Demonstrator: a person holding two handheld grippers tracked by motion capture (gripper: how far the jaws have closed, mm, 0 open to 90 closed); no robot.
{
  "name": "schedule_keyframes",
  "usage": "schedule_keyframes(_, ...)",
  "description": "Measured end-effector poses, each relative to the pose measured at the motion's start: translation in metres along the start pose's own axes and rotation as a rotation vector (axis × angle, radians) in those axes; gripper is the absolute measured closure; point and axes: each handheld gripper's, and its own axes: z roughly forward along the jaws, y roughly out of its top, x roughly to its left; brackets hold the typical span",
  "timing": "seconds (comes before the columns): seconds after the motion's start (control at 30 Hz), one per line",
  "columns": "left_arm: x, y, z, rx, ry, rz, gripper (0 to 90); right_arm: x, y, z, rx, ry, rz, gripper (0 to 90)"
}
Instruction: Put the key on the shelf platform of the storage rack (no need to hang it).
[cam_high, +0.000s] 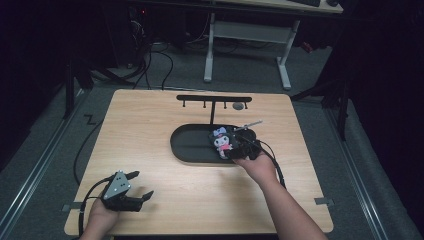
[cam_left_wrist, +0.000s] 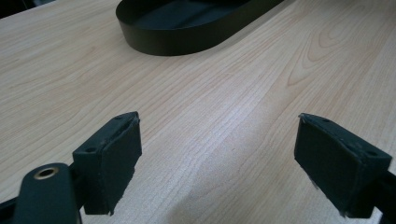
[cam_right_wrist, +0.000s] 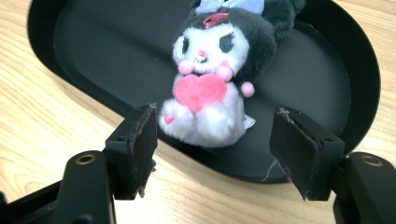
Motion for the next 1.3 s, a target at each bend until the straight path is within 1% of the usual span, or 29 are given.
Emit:
schedule_keyframes(0.07, -0.001, 0.001, 0.0, -0.001, 0.001, 0.0, 15.6, -0.001, -0.01, -0.002, -0.023, -0.007, -0.002, 33.7)
schedule_keyframes(0.13, -0.001, 0.001, 0.0, 0.003, -0.001, 0.004, 15.6, -0.002, -0.016, -0.003, -0.037, -0.01, -0.008, 33.9)
schedule_keyframes(0.2, -0.002, 0.001, 0.0, 0.001, 0.0, 0.005, 15.5, -0.003, -0.019, -0.004, -0.038, -0.01, -0.008, 33.9)
schedule_keyframes(0.23, -0.002, 0.001, 0.0, 0.001, 0.0, 0.002, 15.5, -0.004, -0.025, -0.006, -0.053, -0.02, -0.008, 33.3)
schedule_keyframes(0.37, -0.002, 0.001, 0.0, 0.005, -0.002, 0.002, 15.5, -0.007, -0.038, -0.012, -0.1, -0.022, -0.003, 32.3)
schedule_keyframes(0.43, -0.002, 0.001, 0.0, 0.005, -0.002, 0.0, 15.5, -0.008, -0.042, -0.013, -0.11, -0.021, 0.002, 32.2)
schedule_keyframes(0.47, -0.002, 0.001, -0.001, 0.005, -0.002, 0.0, 15.5, -0.011, -0.05, -0.017, -0.145, -0.025, -0.001, 31.9)
schedule_keyframes(0.5, -0.002, 0.001, -0.001, 0.005, -0.002, -0.001, 15.5, -0.011, -0.05, -0.017, -0.145, -0.025, -0.001, 31.9)
schedule_keyframes(0.53, -0.002, 0.001, 0.0, 0.002, -0.001, -0.001, 15.5, -0.013, -0.057, -0.02, -0.172, -0.036, -0.004, 31.2)
schedule_keyframes(0.57, -0.002, 0.001, 0.0, 0.002, -0.002, -0.002, 15.5, -0.015, -0.062, -0.022, -0.196, -0.037, -0.004, 30.7)
schedule_keyframes(0.7, -0.003, 0.002, 0.0, 0.0, 0.001, 0.001, 15.5, -0.018, -0.076, -0.027, -0.241, -0.033, -0.013, 29.4)
schedule_keyframes(0.73, -0.003, 0.002, 0.0, 0.0, 0.001, 0.001, 15.5, -0.018, -0.076, -0.027, -0.241, -0.033, -0.013, 29.4)
schedule_keyframes(0.77, -0.002, 0.002, 0.0, -0.002, -0.001, -0.005, 15.5, -0.02, -0.083, -0.027, -0.254, -0.01, 0.003, 25.9)
schedule_keyframes(0.8, -0.002, 0.002, 0.0, 0.0, -0.002, -0.005, 15.5, -0.021, -0.087, -0.026, -0.257, -0.001, 0.007, 24.4)
schedule_keyframes(0.83, -0.002, 0.002, 0.0, 0.0, -0.002, -0.005, 15.5, -0.021, -0.087, -0.026, -0.257, -0.001, 0.007, 24.4)
schedule_keyframes(0.87, -0.002, 0.002, 0.0, 0.0, -0.001, -0.005, 15.5, -0.022, -0.091, -0.026, -0.258, 0.0, 0.012, 23.4)
schedule_keyframes(0.9, -0.002, 0.002, 0.0, 0.002, 0.0, -0.005, 15.5, -0.023, -0.099, -0.027, -0.273, -0.004, 0.008, 21.9)
schedule_keyframes(0.93, -0.002, 0.002, 0.0, 0.002, 0.0, -0.005, 15.5, -0.023, -0.099, -0.027, -0.273, -0.004, 0.008, 21.9)
schedule_keyframes(0.97, -0.002, 0.002, 0.0, 0.003, 0.002, -0.003, 15.5, -0.024, -0.109, -0.028, -0.295, -0.009, 0.0, 20.7)
schedule_keyframes(1.0, -0.003, 0.002, 0.001, 0.004, 0.001, -0.004, 15.5, -0.024, -0.114, -0.03, -0.306, -0.008, 0.003, 20.5)
schedule_keyframes(1.03, -0.003, 0.002, 0.001, 0.004, 0.001, -0.004, 15.5, -0.024, -0.114, -0.03, -0.306, -0.008, 0.003, 20.5)
schedule_keyframes(1.07, -0.003, 0.002, 0.001, 0.007, -0.001, -0.004, 15.5, -0.025, -0.12, -0.031, -0.321, -0.004, 0.011, 20.5)
schedule_keyframes(1.1, -0.004, 0.002, 0.002, 0.006, -0.004, -0.006, 15.5, -0.025, -0.132, -0.034, -0.355, 0.003, 0.021, 20.4)
schedule_keyframes(1.13, -0.004, 0.002, 0.002, 0.005, -0.008, -0.007, 15.5, -0.026, -0.136, -0.035, -0.365, 0.004, 0.02, 20.3)
schedule_keyframes(1.17, -0.004, 0.002, 0.002, 0.005, -0.008, -0.007, 15.5, -0.026, -0.136, -0.035, -0.365, 0.004, 0.02, 20.3)
schedule_keyframes(1.2, -0.005, 0.002, 0.002, 0.0, -0.011, -0.011, 15.5, -0.025, -0.147, -0.038, -0.389, -0.004, 0.015, 19.4)
schedule_keyframes(1.23, -0.005, 0.001, 0.001, -0.006, -0.012, -0.016, 15.5, -0.024, -0.154, -0.04, -0.404, -0.009, 0.013, 18.6)
schedule_keyframes(1.27, -0.005, 0.001, 0.001, -0.006, -0.012, -0.016, 15.5, -0.024, -0.154, -0.04, -0.404, -0.009, 0.013, 18.6)
schedule_keyframes(1.3, -0.004, 0.001, 0.0, -0.025, -0.015, -0.034, 15.5, -0.02, -0.174, -0.045, -0.476, -0.041, -0.006, 18.7)
